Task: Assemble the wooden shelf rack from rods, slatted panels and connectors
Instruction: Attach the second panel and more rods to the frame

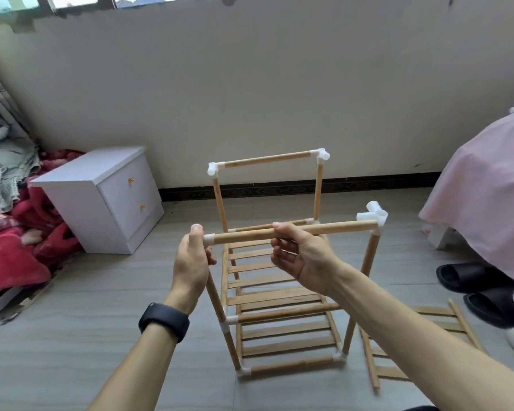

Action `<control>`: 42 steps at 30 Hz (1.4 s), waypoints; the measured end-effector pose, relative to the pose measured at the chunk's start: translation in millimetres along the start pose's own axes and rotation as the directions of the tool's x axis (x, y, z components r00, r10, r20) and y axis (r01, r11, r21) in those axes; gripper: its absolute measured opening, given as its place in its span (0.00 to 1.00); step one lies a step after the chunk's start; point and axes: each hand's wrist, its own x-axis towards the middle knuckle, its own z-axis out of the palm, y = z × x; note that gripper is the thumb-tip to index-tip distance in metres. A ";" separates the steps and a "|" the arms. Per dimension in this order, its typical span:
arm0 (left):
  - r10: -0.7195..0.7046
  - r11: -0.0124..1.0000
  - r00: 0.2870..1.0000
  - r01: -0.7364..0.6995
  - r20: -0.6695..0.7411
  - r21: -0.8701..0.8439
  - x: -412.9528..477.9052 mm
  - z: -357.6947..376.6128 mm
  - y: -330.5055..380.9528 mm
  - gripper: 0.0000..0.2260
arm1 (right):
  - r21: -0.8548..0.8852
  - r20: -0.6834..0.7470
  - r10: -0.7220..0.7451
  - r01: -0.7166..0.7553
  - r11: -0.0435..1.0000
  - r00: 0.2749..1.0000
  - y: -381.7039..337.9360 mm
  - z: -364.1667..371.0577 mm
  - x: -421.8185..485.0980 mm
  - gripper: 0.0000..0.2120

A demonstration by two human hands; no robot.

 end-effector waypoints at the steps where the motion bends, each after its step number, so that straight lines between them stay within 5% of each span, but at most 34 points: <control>1: -0.001 1.000 1.000 0.001 -0.006 0.012 -1.8 1.7 1.2 0.21 | -0.023 -0.005 0.006 -0.006 1.000 1.000 -1.7 -2.5 -2.6 0.08; 5: -0.004 0.970 0.992 0.035 -0.130 0.241 -5.1 4.1 8.3 0.19 | -0.229 -0.029 -0.009 0.002 0.973 1.000 -10.8 -20.9 -16.9 0.22; 8: 0.335 0.837 0.918 -0.186 -0.213 0.515 -12.6 9.1 21.4 0.18 | -0.467 -0.069 -0.155 0.106 0.878 0.985 -19.9 -42.0 -33.5 0.26; 10: 0.562 0.664 0.825 -0.404 -0.063 0.629 -20.0 24.1 32.8 0.19 | -0.545 -0.115 -0.322 0.212 0.812 0.940 -27.9 -54.8 -44.5 0.24; 12: 0.654 0.498 0.744 -0.560 0.137 0.662 -26.7 50.2 42.3 0.19 | -0.588 -0.184 -0.532 0.341 0.733 0.827 -36.2 -67.2 -52.9 0.22; 14: 0.648 0.368 0.685 -0.665 0.333 0.650 -33.5 83.7 51.3 0.18 | -0.672 -0.287 -0.717 0.400 0.623 0.635 -45.3 -80.8 -57.7 0.19; 16: 0.584 0.296 0.653 -0.725 0.483 0.622 -42.0 120.7 60.7 0.19 | -0.720 -0.396 -0.794 0.381 0.580 0.462 -53.3 -92.6 -59.7 0.14; 17: 0.542 0.273 0.643 -0.743 0.541 0.611 -45.3 137.6 63.9 0.19 | -0.694 -0.456 -0.780 0.377 0.613 0.430 -55.4 -95.8 -60.1 0.11; 20: 0.453 0.248 0.653 -0.747 0.608 0.617 -52.0 179.9 67.9 0.20 | -0.594 -0.525 -0.661 0.325 0.736 0.537 -58.6 -108.9 -53.0 0.13; 23: 0.480 0.212 0.666 -0.719 0.571 0.661 -52.2 195.5 66.2 0.23 | -0.571 -0.390 -0.529 0.252 0.781 0.754 -56.7 -119.4 -45.9 0.22; 25: 0.518 0.180 0.647 -0.722 0.559 0.668 -48.2 194.6 64.5 0.23 | -0.614 -0.283 -0.503 0.249 0.749 0.817 -54.0 -122.1 -42.7 0.26; 32: 0.558 0.202 0.587 -0.782 0.587 0.590 -38.3 174.6 60.5 0.22 | -0.698 -0.255 -0.545 0.238 0.675 0.798 -49.0 -105.6 -30.1 0.22; 42: 0.485 0.243 0.638 -0.755 0.598 0.609 -32.6 164.4 67.2 0.24 | -0.521 -0.291 -0.512 0.315 0.794 0.808 -48.3 -106.1 -26.5 0.18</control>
